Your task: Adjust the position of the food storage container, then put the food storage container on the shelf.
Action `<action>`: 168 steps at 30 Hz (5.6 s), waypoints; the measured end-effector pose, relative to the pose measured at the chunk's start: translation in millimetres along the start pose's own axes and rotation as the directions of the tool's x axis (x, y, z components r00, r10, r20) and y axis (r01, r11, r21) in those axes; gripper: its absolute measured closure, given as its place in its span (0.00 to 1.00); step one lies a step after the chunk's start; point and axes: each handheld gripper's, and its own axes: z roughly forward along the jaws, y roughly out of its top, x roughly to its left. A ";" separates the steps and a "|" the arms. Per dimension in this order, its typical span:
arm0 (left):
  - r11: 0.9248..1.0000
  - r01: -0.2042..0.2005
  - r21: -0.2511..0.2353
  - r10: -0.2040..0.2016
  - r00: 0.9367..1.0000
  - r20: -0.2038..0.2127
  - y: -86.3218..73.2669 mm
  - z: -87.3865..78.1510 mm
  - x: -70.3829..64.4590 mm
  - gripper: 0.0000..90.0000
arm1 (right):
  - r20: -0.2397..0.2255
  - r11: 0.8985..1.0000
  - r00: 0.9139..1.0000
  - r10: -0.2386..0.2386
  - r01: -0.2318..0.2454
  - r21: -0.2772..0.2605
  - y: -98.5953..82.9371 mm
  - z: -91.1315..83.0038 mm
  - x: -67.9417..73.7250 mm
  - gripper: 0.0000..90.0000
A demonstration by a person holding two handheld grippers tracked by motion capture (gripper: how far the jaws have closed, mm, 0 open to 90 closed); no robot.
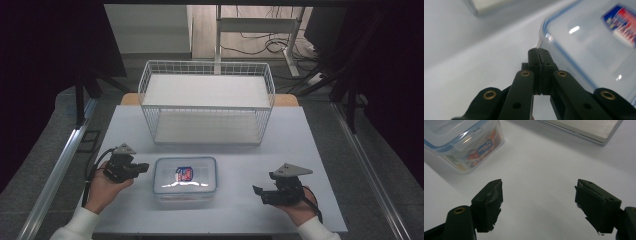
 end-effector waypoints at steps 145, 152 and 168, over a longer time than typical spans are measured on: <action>0.952 0.301 0.055 -0.284 0.798 0.531 10.5 71.1 -43.1 0.28 | -0.407 0.909 0.813 0.417 -0.375 0.182 21.7 69.8 -6.5 0.24; 0.936 0.345 0.066 -0.322 0.770 0.550 7.3 69.0 -38.5 0.39 | -0.418 0.887 0.783 0.461 -0.421 0.189 19.4 64.2 -9.4 0.38; 0.934 0.357 0.031 -0.316 0.780 0.540 1.6 48.1 -46.7 0.54 | -0.424 0.880 0.774 0.469 -0.450 0.153 15.8 44.9 -4.5 0.54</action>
